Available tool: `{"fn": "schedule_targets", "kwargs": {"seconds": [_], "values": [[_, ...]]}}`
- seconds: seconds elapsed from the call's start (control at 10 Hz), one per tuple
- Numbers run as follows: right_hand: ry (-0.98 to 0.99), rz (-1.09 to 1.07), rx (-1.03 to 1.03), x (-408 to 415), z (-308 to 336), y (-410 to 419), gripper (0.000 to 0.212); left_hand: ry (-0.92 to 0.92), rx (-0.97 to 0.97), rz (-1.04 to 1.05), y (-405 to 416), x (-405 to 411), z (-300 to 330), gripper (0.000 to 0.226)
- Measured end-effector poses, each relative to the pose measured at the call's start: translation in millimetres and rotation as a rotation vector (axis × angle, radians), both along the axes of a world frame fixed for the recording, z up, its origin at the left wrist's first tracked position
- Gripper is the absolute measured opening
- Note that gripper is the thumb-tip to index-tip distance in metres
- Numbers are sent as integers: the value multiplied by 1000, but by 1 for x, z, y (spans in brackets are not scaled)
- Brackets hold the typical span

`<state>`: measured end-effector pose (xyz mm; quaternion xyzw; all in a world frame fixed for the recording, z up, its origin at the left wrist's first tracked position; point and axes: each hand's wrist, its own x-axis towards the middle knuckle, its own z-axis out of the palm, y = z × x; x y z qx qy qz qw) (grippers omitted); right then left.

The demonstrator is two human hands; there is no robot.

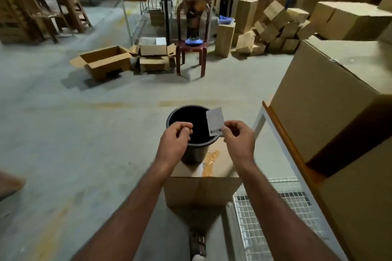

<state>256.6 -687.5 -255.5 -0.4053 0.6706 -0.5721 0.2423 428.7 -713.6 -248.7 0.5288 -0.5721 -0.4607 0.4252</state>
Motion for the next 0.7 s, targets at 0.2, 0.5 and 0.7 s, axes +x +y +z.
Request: {"fn": "schedule_targets", "kwargs": {"seconds": [0.2, 0.5, 0.7], "values": [[55, 93, 221, -22, -57, -113, 14, -95, 93, 22, -102, -32, -41, 24], [202, 302, 542, -30, -133, -180, 19, -234, 270, 11, -156, -42, -110, 25], [119, 233, 566, -38, -144, -183, 13, -250, 293, 19, -167, -42, -119, 23]]}}
